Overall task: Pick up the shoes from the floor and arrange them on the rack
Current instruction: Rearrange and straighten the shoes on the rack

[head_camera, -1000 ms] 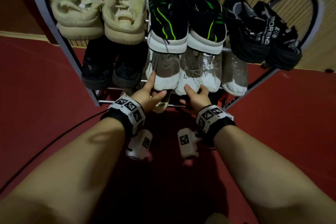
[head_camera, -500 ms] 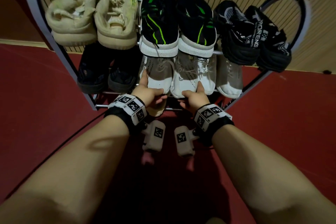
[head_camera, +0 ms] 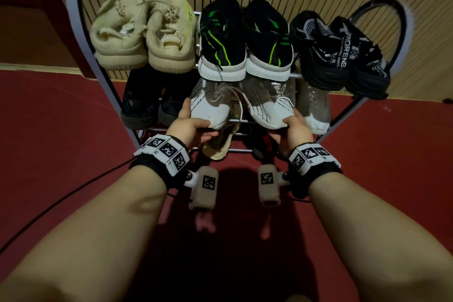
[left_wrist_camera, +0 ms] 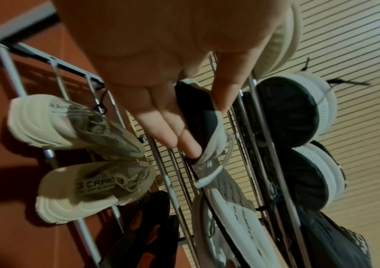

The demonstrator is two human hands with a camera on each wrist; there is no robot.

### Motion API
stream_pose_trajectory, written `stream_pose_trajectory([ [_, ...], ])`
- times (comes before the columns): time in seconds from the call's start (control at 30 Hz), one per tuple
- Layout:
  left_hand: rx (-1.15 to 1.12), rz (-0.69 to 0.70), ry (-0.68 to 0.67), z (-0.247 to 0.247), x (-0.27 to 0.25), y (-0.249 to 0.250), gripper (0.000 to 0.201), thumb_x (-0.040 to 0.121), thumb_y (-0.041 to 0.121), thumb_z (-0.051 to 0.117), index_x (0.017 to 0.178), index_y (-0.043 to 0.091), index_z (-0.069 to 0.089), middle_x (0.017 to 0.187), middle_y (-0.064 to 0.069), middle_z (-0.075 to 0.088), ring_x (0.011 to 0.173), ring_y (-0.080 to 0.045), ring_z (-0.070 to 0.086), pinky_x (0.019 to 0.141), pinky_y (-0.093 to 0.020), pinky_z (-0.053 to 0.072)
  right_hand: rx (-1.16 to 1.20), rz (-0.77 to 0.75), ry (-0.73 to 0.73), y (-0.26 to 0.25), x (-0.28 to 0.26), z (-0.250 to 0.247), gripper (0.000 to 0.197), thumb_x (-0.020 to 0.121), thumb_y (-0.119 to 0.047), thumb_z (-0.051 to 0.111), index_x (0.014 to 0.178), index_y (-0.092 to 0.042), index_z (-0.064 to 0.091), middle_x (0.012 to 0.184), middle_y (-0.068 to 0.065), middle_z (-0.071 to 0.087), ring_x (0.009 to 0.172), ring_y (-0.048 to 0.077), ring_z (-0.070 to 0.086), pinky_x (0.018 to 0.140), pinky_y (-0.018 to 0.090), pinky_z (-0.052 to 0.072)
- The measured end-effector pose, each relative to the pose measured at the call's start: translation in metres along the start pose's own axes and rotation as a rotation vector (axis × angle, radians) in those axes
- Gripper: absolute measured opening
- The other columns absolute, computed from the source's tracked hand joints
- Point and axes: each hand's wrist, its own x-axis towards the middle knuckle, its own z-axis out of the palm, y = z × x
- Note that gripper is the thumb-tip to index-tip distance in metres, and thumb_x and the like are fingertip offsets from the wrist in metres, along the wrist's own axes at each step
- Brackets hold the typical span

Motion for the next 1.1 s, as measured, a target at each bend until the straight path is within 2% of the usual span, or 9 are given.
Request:
stream_pose_trajectory([
  [0.13,-0.036,-0.014,-0.042,-0.004,-0.01,0.002,0.056,0.089,-0.012,0.035,0.126,0.03,0.03,0.122,-0.01,0.043,0.051,-0.022,0.068,0.052,-0.021,0.054,0.075,0.035,-0.003,-0.004,-0.004,-0.013,0.053,0.086,0.001,0.033,0.133,-0.019,0.048,0.132,0.013,0.053,0.111,0.034,0.056,0.055,0.029,0.058],
  [0.23,-0.002,-0.022,-0.029,-0.011,-0.011,-0.003,0.063,0.089,-0.012,0.037,0.135,0.028,0.028,0.121,-0.008,0.045,0.052,-0.022,0.068,0.051,-0.021,0.055,0.091,0.023,-0.007,-0.011,-0.007,-0.025,0.052,0.086,0.002,0.03,0.131,-0.016,0.049,0.126,0.014,0.055,0.084,0.026,0.056,0.039,0.022,0.05],
  [0.4,0.063,0.016,0.003,-0.01,-0.006,-0.01,0.078,0.086,-0.013,0.046,0.145,0.026,0.016,0.138,-0.018,0.039,0.056,-0.027,0.066,0.042,-0.023,0.052,0.112,-0.006,0.074,-0.017,-0.01,-0.042,0.05,0.085,0.003,0.035,0.128,-0.011,0.055,0.091,0.005,0.061,0.078,0.022,0.058,0.057,0.031,0.054],
  [0.5,0.083,0.006,-0.021,-0.003,-0.007,-0.015,0.084,0.085,-0.012,0.051,0.147,0.029,0.012,0.139,-0.012,0.039,0.073,-0.031,0.064,0.05,-0.027,0.056,0.189,0.007,0.155,-0.021,-0.013,-0.052,0.044,0.084,0.002,0.037,0.117,-0.012,0.061,0.086,0.007,0.062,0.073,0.024,0.06,0.048,0.026,0.055],
  [0.6,0.088,0.007,-0.045,0.01,-0.004,-0.02,0.083,0.087,-0.006,0.055,0.147,0.028,0.01,0.135,-0.012,0.042,0.077,-0.031,0.066,0.055,-0.029,0.057,0.19,-0.014,0.19,-0.021,-0.012,-0.07,0.039,0.083,0.003,0.035,0.101,-0.013,0.065,0.086,0.009,0.064,0.069,0.025,0.061,0.053,0.03,0.052],
  [0.77,0.207,-0.031,-0.001,0.027,0.003,-0.021,0.083,0.085,0.017,0.066,0.148,0.02,0.012,0.135,-0.014,0.048,0.098,-0.036,0.061,0.089,-0.054,0.05,0.251,-0.042,0.184,-0.025,-0.019,-0.1,0.04,0.08,0.005,0.03,0.086,-0.013,0.065,0.072,0.005,0.071,0.056,0.02,0.068,0.052,0.033,0.056],
  [0.87,0.445,-0.036,0.011,0.02,0.008,-0.027,0.076,0.085,0.032,0.065,0.147,0.021,0.022,0.133,-0.007,0.053,0.11,-0.032,0.058,0.098,-0.048,0.046,0.261,-0.062,0.161,-0.031,-0.026,-0.113,0.04,0.074,0.007,0.031,0.086,-0.01,0.066,0.065,0.005,0.07,0.049,0.018,0.066,0.045,0.027,0.055],
  [1.0,0.468,-0.013,0.089,0.012,0.006,-0.023,0.052,0.09,0.041,0.054,0.137,0.021,0.042,0.125,-0.01,0.06,0.102,-0.03,0.061,0.085,-0.037,0.05,0.235,-0.047,0.059,-0.032,-0.028,-0.124,0.044,0.057,0.0,0.034,0.09,-0.006,0.064,0.074,0.01,0.07,0.05,0.022,0.064,0.039,0.019,0.046],
  [1.1,0.608,0.001,0.175,0.007,0.004,-0.011,0.067,0.088,0.053,0.048,0.143,0.016,0.036,0.138,-0.012,0.049,0.126,-0.032,0.048,0.104,-0.035,0.037,0.288,-0.048,-0.009,-0.032,-0.026,-0.126,0.046,0.042,-0.006,0.052,0.083,-0.002,0.071,0.08,0.014,0.071,0.061,0.025,0.066,0.048,0.024,0.054],
])
